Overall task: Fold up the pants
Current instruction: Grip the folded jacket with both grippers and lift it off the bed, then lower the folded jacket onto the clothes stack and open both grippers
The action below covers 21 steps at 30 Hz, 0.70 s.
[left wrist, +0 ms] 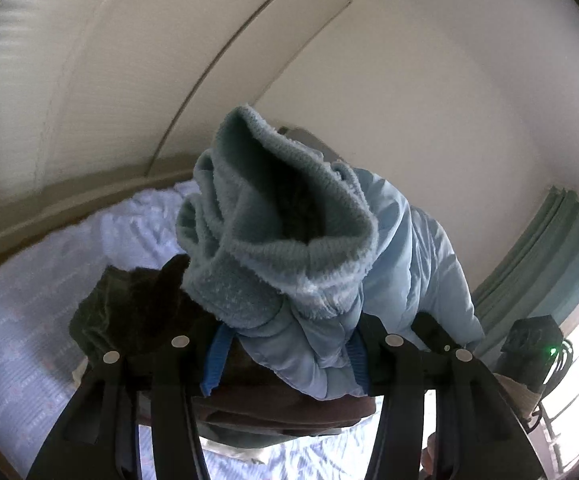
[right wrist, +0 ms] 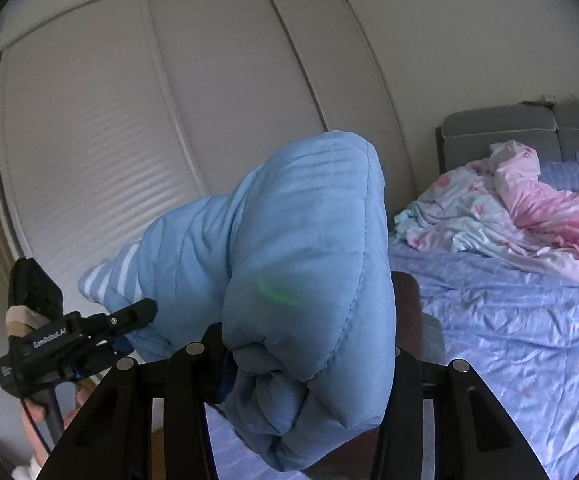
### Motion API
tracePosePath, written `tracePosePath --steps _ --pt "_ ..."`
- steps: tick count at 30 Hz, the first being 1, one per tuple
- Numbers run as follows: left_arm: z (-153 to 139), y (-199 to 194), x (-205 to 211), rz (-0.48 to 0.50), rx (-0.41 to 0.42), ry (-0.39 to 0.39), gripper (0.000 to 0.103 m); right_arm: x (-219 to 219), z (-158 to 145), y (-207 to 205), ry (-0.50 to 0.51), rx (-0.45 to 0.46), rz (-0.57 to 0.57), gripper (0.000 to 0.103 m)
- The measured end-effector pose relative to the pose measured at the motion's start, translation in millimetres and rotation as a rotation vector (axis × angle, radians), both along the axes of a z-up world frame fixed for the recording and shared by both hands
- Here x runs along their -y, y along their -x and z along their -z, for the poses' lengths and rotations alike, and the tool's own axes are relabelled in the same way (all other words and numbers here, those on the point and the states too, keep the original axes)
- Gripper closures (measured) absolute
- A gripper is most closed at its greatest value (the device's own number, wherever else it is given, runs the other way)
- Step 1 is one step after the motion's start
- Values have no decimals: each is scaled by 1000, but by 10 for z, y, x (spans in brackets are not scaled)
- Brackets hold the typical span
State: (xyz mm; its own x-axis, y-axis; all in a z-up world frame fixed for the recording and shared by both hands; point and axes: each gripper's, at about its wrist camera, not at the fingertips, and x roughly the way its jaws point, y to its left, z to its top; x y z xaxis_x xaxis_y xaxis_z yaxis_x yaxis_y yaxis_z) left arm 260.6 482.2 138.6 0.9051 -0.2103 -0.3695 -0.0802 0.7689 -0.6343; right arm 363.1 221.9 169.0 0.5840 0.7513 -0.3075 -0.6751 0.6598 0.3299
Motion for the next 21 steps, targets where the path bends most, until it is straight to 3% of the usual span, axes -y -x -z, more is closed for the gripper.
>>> tracePosePath --steps 6,13,16,18,19,21 --pt "76 -147 16 38 -33 -2 45 -36 135 35 14 -19 40 57" --pt "127 -174 -160 5 -122 4 24 -27 212 -59 35 -85 84 55" --pt "-33 115 -277 -168 -124 -97 13 -99 234 -58 74 -86 123 52" --pt "-149 278 -305 -260 -122 -189 13 -139 236 -53 105 -98 162 49" --pt "-232 352 -262 -286 -127 -248 12 -157 252 -66 117 -101 184 46" --pt "-292 389 -142 -245 -120 -287 12 -171 257 -57 129 -99 205 40"
